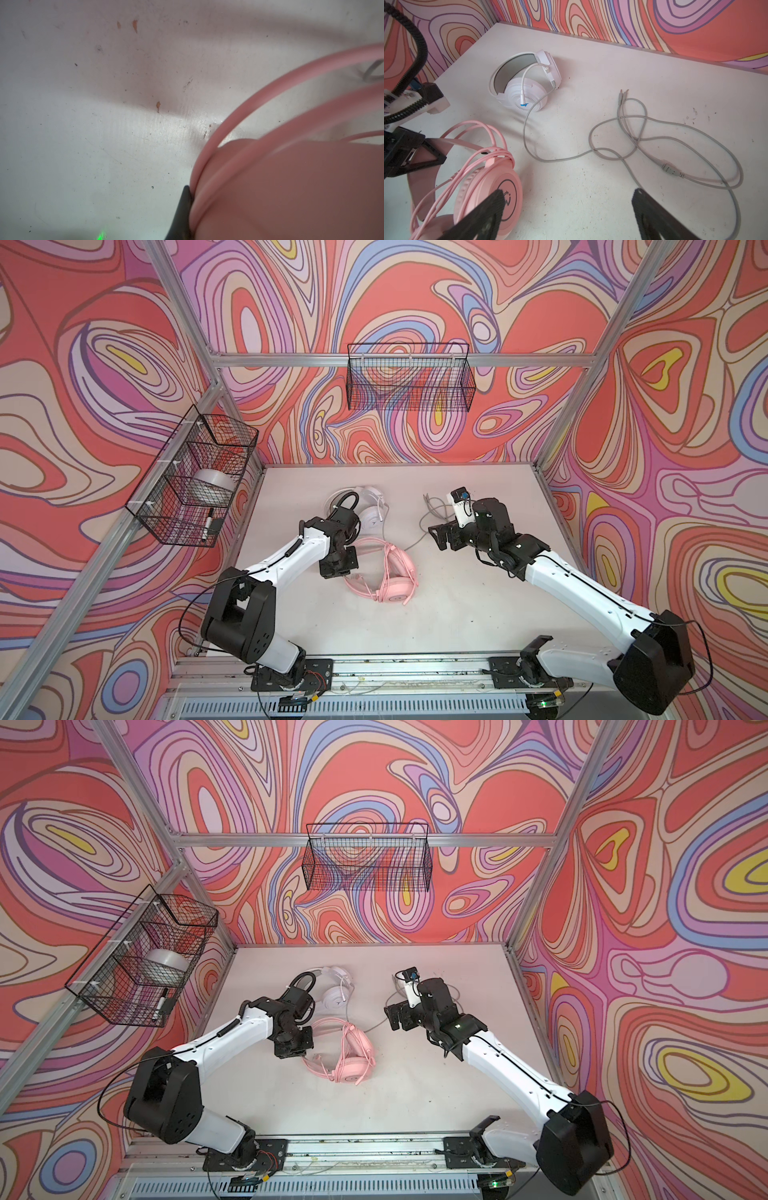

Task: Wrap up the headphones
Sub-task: 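Lower the wrapped pink headset onto the table with the left gripper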

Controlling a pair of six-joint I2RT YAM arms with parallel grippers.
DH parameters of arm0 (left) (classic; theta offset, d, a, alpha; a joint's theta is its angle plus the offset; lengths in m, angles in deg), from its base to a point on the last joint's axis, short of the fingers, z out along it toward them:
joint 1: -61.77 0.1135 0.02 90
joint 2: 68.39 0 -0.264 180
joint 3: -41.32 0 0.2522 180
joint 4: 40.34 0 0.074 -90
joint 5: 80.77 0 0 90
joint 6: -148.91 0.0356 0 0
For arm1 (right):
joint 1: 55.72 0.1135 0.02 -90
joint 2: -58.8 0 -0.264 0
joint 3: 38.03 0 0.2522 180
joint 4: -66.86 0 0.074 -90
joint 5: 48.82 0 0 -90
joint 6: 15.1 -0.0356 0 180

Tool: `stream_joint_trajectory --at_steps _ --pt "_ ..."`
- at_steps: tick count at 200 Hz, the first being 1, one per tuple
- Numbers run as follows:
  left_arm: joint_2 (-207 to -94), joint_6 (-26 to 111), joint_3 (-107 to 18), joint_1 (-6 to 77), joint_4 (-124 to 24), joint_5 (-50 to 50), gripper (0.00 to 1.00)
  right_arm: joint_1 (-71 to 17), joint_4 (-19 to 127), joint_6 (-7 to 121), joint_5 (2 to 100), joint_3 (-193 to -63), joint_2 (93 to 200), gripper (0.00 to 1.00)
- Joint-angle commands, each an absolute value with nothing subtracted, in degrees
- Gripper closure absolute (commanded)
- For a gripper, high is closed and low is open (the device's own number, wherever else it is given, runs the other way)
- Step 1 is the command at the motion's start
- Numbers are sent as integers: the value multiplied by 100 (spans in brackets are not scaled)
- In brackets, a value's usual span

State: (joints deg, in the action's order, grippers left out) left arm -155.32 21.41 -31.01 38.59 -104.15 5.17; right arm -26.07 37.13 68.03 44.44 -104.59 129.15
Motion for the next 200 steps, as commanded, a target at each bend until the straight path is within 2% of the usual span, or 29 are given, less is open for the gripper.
stream_joint_trajectory --at_steps 1,91,155,174,200 --pt "-15283 2207 -2910 3952 -10080 279 100 -2628 4006 6533 4310 -10251 12810 2" --pt "-15469 2744 -2510 4063 -10077 368 100 -2627 4343 6374 4109 -9848 12735 2" --pt "-15851 2676 -2417 4072 -10037 479 75 -2627 4434 6423 4107 -9724 12708 2" --pt "-15934 2666 -2395 4074 -10023 473 72 -2628 4457 6435 4109 -9682 12676 2" --pt "-15988 2638 -2395 4074 -10075 514 58 -2627 4447 6472 4112 -9662 12648 2"
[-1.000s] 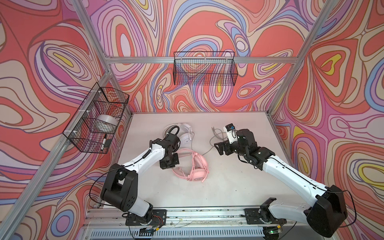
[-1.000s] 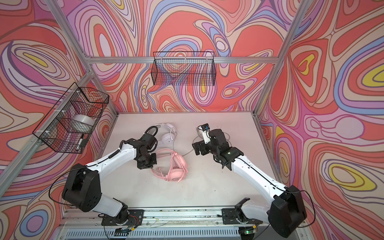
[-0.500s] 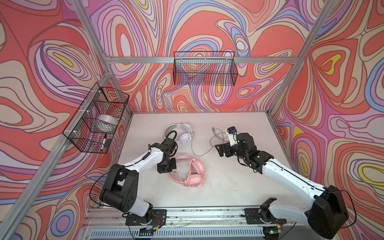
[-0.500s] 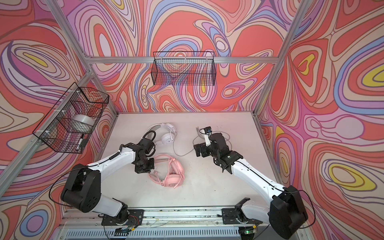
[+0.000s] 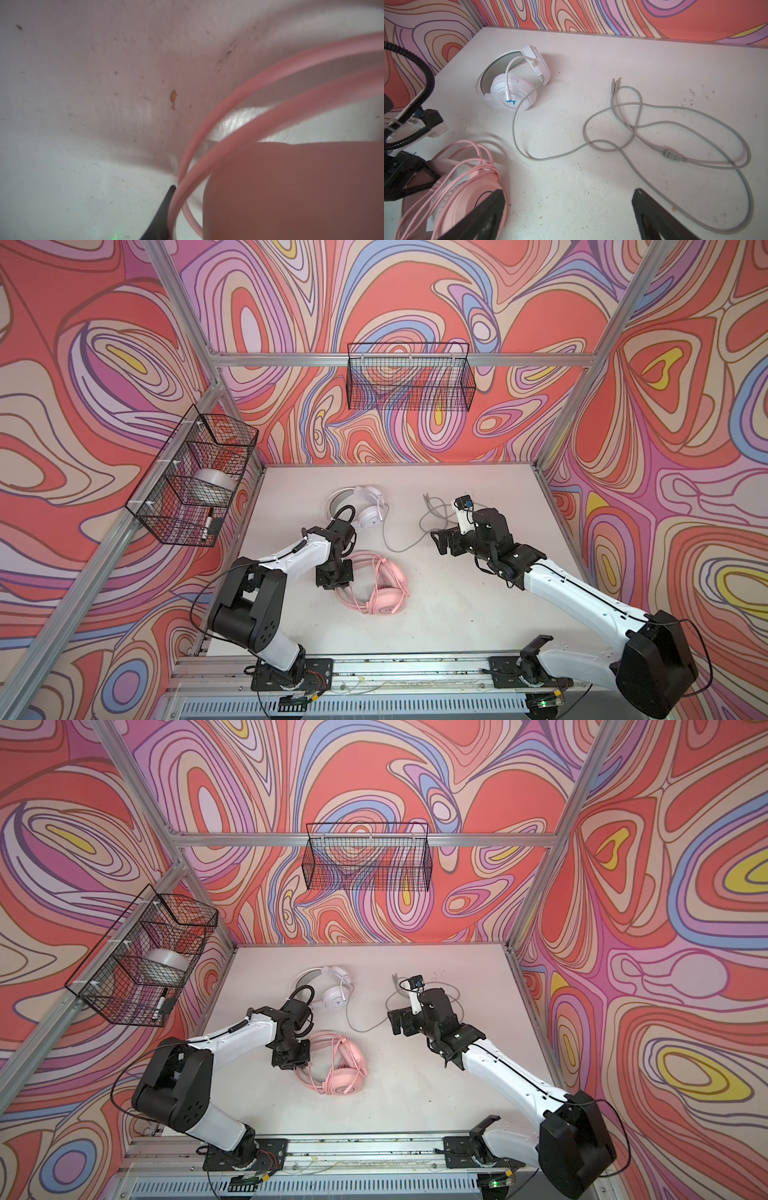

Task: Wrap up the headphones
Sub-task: 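Lower the wrapped pink headset onto the table with the left gripper, then open the left gripper and move it to the white headset band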

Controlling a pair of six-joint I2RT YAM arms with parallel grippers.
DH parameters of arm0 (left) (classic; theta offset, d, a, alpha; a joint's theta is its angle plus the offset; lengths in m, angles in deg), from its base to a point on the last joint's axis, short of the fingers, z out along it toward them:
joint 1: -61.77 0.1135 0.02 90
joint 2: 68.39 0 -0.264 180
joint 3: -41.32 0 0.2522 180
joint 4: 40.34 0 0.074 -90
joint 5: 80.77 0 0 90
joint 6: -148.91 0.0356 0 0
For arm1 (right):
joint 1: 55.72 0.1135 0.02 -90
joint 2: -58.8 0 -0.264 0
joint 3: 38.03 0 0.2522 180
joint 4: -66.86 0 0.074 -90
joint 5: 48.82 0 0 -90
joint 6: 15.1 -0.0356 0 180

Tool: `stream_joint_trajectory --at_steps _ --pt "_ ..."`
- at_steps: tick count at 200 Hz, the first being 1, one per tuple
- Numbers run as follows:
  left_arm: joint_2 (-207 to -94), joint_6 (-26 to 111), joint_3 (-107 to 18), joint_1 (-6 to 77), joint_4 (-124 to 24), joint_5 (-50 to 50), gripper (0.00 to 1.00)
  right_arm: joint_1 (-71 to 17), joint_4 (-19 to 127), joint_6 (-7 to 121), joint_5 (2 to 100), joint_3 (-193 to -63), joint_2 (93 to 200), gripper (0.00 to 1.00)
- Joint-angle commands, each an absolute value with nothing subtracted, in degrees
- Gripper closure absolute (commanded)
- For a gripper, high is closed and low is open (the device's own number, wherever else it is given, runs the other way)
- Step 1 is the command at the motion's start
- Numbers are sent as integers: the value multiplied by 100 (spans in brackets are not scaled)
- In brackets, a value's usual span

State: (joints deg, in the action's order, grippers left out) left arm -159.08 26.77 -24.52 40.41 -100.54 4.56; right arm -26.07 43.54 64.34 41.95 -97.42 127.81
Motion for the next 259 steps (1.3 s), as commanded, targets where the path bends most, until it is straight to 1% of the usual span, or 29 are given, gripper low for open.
stream_joint_trajectory --at_steps 1,37,67,84,98,148,183,206,236,259 --pt "-15988 2634 -2395 4076 -10076 507 58 -2627 4448 6480 4110 -9662 12648 2" --pt "-15979 2661 -2452 4072 -10078 498 45 -2623 4440 6515 4131 -9677 12651 2" --pt "-16006 2672 -2549 4076 -10211 547 38 -2626 4444 6519 4134 -9688 12664 2" --pt "-15967 2649 -2663 4077 -10366 691 30 -2628 4439 6541 4132 -9712 12674 2" --pt "-15940 2597 -2865 4070 -10566 843 24 -2628 4419 6565 4129 -9753 12696 2" --pt "-15728 2604 -3720 4102 -11086 1045 11 -2627 4058 6631 4030 -10124 12922 1" --pt "-15640 2637 -4380 4302 -11245 1022 4 -2626 4182 6633 4005 -10148 12953 2" --pt "-15710 2641 -4772 4584 -11140 776 2 -2628 4238 6664 3829 -10154 12961 2" --pt "-16087 2727 -5295 4894 -10959 593 0 -2635 4292 6632 3760 -10285 13065 2" --pt "-16489 2889 -5674 5117 -10790 496 0 -2636 4351 6366 3747 -10332 13209 2"
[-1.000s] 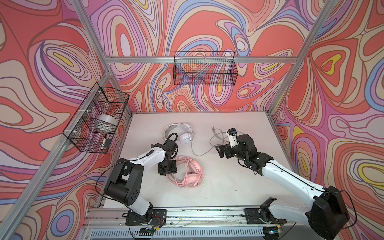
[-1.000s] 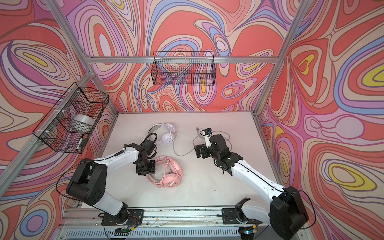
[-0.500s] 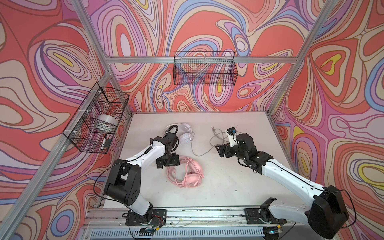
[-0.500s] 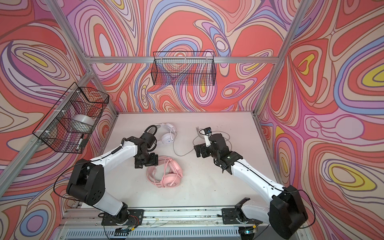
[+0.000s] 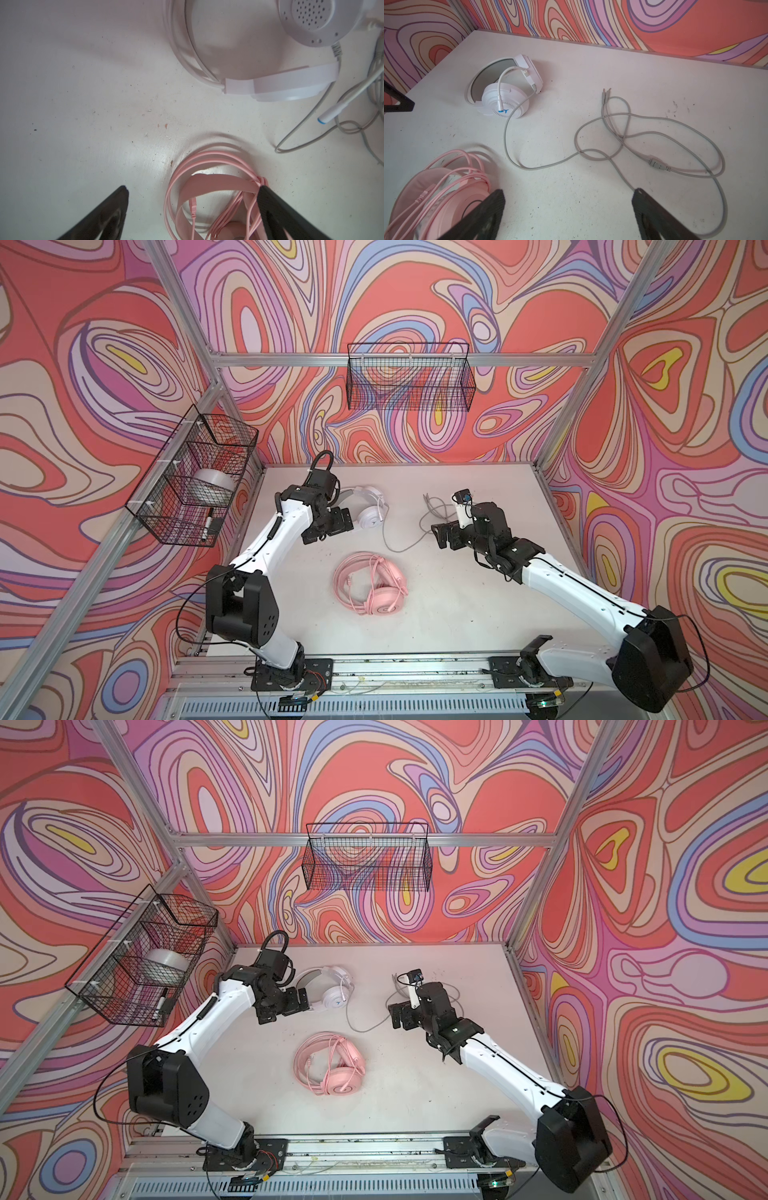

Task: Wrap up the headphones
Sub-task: 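Open the left gripper and move it to the white headset band, then grasp the white headset band with the left gripper and lift it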

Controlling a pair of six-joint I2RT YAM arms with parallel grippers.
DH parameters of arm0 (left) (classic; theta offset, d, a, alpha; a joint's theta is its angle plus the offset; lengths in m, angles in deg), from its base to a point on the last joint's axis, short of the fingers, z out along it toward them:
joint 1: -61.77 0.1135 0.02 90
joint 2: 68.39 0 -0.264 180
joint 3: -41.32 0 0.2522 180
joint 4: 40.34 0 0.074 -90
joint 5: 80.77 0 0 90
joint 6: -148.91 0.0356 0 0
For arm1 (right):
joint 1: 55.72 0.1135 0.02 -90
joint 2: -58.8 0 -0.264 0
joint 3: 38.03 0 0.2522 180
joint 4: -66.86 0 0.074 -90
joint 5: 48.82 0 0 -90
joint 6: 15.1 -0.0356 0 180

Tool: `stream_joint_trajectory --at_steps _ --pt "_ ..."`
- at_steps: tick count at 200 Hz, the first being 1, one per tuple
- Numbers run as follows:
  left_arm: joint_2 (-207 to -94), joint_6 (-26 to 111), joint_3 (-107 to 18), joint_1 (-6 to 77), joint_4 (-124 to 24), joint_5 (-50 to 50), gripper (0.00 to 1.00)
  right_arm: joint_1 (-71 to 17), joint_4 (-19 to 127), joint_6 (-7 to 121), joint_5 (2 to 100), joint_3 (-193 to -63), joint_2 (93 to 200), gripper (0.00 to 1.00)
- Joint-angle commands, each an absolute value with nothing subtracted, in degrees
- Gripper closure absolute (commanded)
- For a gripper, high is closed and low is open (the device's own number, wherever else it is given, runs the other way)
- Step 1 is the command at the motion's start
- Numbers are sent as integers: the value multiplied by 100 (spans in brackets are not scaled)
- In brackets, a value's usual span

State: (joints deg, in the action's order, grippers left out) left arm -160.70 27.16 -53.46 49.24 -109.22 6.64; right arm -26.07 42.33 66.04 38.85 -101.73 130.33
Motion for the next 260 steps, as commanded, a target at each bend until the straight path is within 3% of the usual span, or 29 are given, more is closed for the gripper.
stream_joint_trajectory --at_steps 1,60,143,260 --pt "-16507 2896 -5687 5129 -10776 481 0 -2636 4356 6357 3756 -10335 13219 2" --pt "-17746 3341 -6457 5755 -10388 108 2 -2630 4708 5889 4275 -10278 13439 2" --pt "-19261 3961 -7719 5966 -10325 176 15 -2629 4747 5933 4417 -10417 13677 2" --pt "-19817 3764 -7656 5862 -10368 545 37 -2636 4660 6111 4311 -10347 13551 1"
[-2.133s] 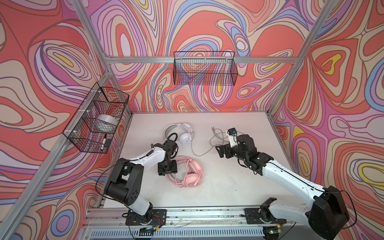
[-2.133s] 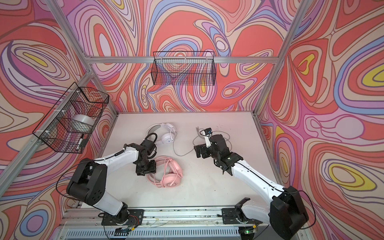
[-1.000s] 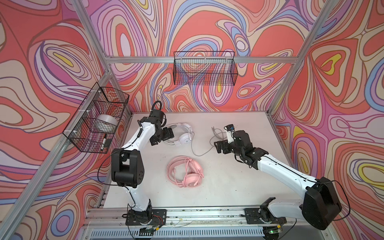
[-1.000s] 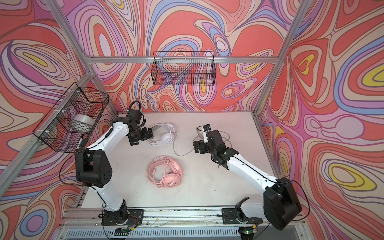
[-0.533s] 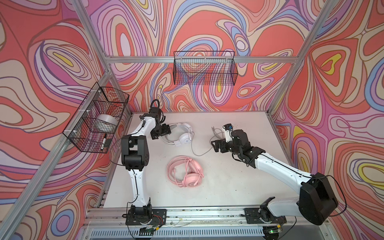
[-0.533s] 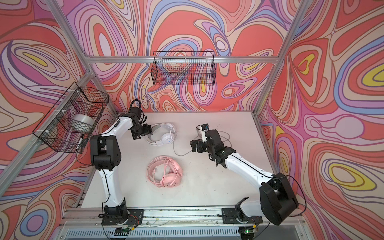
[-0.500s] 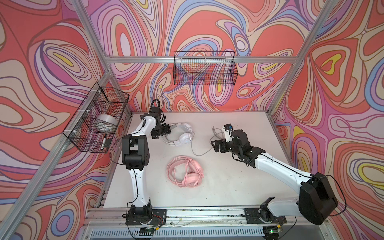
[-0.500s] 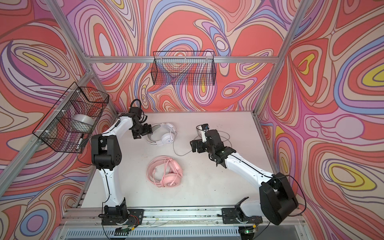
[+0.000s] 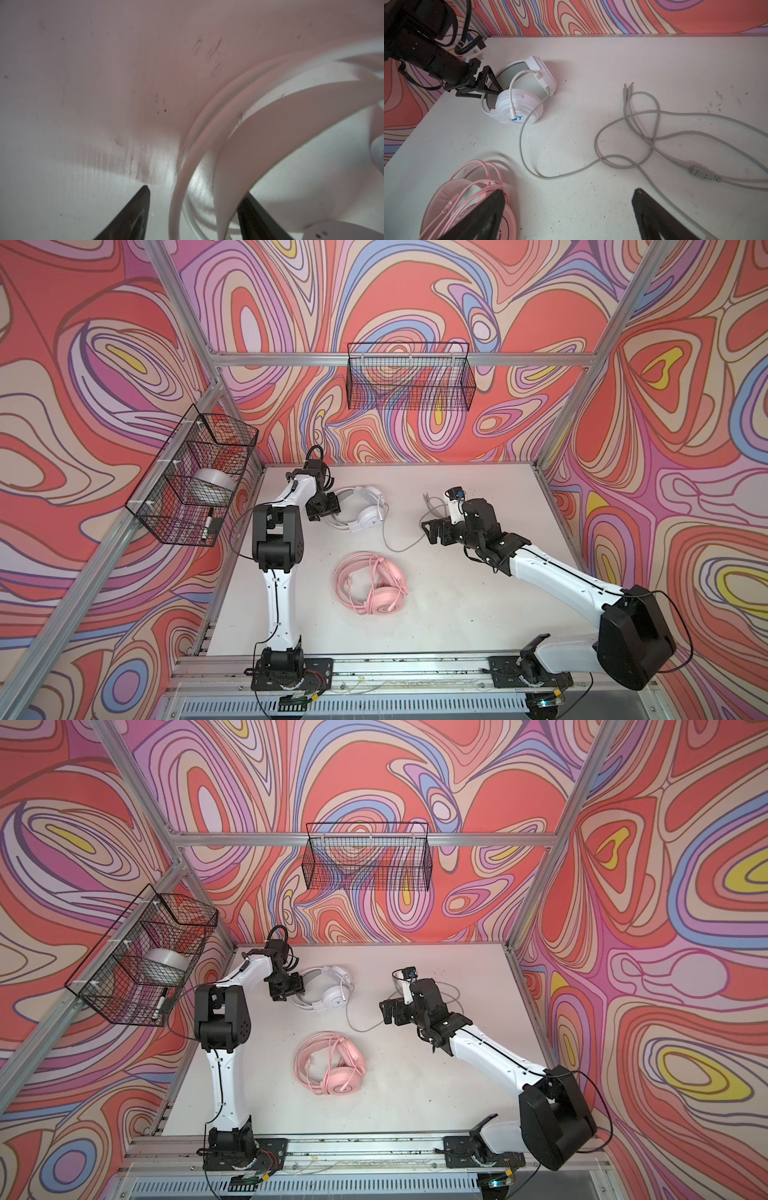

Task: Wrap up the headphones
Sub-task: 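Grasp the white headset band with the left gripper and lift it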

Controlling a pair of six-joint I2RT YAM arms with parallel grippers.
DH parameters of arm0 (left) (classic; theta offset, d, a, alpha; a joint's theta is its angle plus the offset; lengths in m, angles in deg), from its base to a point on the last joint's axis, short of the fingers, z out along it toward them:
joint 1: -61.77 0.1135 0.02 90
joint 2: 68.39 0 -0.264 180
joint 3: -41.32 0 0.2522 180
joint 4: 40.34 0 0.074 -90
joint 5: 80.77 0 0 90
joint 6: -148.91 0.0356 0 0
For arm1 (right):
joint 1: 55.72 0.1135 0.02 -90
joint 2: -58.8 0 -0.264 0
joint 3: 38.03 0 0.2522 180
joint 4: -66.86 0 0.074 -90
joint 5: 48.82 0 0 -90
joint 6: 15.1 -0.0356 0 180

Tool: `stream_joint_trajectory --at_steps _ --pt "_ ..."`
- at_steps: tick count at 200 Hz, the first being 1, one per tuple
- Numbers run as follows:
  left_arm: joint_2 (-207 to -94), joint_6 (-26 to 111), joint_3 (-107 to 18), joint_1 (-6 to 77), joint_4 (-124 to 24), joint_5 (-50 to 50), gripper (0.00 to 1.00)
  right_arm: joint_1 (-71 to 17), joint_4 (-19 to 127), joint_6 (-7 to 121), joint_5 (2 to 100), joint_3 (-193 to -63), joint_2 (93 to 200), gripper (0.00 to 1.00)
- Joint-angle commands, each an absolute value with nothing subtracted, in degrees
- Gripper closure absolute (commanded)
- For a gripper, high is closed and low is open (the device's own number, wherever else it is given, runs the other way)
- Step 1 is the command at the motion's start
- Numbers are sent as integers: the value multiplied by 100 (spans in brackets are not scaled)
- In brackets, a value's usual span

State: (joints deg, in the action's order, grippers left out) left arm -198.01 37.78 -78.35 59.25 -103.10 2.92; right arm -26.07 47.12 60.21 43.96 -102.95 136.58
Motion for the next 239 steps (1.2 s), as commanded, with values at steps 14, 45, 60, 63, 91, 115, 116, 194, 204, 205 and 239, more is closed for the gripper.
stream_joint_trajectory --at_steps 14,45,60,63,91,115,116,194,204,205,239 --pt "-19827 3764 -7627 5831 -10381 651 39 -2634 4677 6128 4302 -10296 13519 2" --pt "-19877 3739 -7603 5757 -10458 798 43 -2634 4642 6145 4276 -10260 13478 1" --pt "-19894 3714 -7564 5738 -10421 806 46 -2636 4639 6164 4258 -10242 13462 1" --pt "-19899 3706 -7563 5738 -10420 814 48 -2636 4639 6176 4250 -10242 13464 1" --pt "-19914 3517 -7598 5738 -10455 909 66 -2636 4540 6261 4195 -10288 13468 2" --pt "-19875 3307 -7716 5746 -10560 862 79 -2636 4257 6557 4297 -10426 13526 1" --pt "-19870 3298 -7727 5746 -10565 853 80 -2636 4234 6571 4295 -10435 13526 1" --pt "-19372 3044 -8573 5743 -10997 140 100 -3015 3238 7233 5064 -10881 13864 1" --pt "-19269 3009 -8665 5747 -11022 20 100 -3057 3186 7265 5191 -10916 13919 1" --pt "-19259 3004 -8677 5743 -11024 5 100 -3066 3184 7272 5199 -10922 13929 2" --pt "-18941 2831 -8943 5730 -11018 -505 100 -3125 3084 7375 5744 -11094 14167 2"
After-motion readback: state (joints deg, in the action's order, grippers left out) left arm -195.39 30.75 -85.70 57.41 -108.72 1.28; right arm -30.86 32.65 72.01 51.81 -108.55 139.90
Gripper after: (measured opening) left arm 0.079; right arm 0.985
